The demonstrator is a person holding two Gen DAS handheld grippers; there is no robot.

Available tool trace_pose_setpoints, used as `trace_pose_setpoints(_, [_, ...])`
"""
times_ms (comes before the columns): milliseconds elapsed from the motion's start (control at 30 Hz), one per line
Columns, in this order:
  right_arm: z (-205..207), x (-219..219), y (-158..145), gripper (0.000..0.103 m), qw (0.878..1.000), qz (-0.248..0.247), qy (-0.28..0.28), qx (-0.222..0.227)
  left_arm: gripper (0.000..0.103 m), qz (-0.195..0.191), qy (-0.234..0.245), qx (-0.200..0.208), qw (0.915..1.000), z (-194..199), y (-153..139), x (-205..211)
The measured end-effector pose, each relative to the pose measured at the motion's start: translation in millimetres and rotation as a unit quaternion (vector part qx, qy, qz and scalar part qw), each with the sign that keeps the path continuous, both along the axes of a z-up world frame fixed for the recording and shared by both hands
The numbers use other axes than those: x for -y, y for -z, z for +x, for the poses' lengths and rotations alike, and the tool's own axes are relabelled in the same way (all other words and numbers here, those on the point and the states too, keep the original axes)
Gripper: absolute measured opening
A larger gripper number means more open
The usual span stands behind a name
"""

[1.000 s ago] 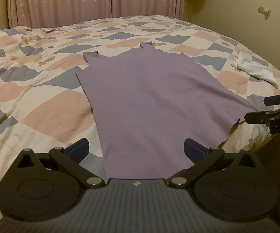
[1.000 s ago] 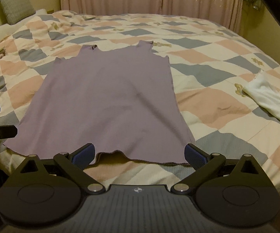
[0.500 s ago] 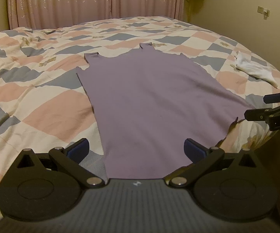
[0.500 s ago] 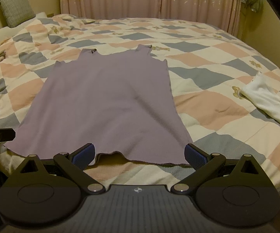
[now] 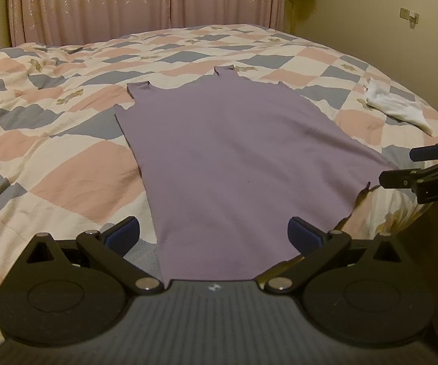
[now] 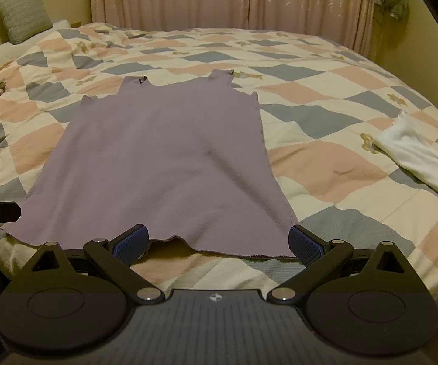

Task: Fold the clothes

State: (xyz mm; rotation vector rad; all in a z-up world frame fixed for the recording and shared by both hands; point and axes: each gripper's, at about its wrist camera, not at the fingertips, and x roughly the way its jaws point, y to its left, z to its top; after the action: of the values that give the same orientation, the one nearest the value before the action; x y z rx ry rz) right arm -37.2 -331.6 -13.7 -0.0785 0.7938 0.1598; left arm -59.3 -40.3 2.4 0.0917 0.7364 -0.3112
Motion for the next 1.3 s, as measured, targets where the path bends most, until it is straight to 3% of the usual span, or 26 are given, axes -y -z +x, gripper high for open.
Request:
trace_pose_setpoints(300, [1.5,0.1,3.0,0.101,1.0,0.001,-0.004,-0.003,0.102,0.0,0.002,-0.005,1.0,0.5,3.7,-1.5])
trace_pose_setpoints(467, [-1.8,4.0,1.0,0.101,1.0,-0.004,-0.015,0.008,0.102,0.028,0.058,0.015,0.9978,-8.2,3.9,1.0])
trace_pose_setpoints(667, [-14.8,14.3,-7.0,0.101,0.996,-0.028,-0.063,0.055,0.102,0.089,0.139,0.047,0.9852,-24.3,11.2,4.8])
trace_pose_setpoints(867, [-27.3,6.9,-0.1,0.091,0.984,-0.094,-0.133,0.076,0.1,0.154,0.181,0.068,0.9689,-34.2,29.9,12.6])
trace_pose_setpoints(1033, [-18.8,6.6,10.7,0.089,0.988,-0.072,-0.132,0.042,0.099,0.151,0.186,0.06,0.9691,-32.0,37.9,15.5])
trace_pose_setpoints(1300, [-13.0,4.9,13.6,0.089,0.989,-0.068,-0.125,0.034,0.099,0.144,0.184,0.048,0.9711,-26.9,40.2,15.0])
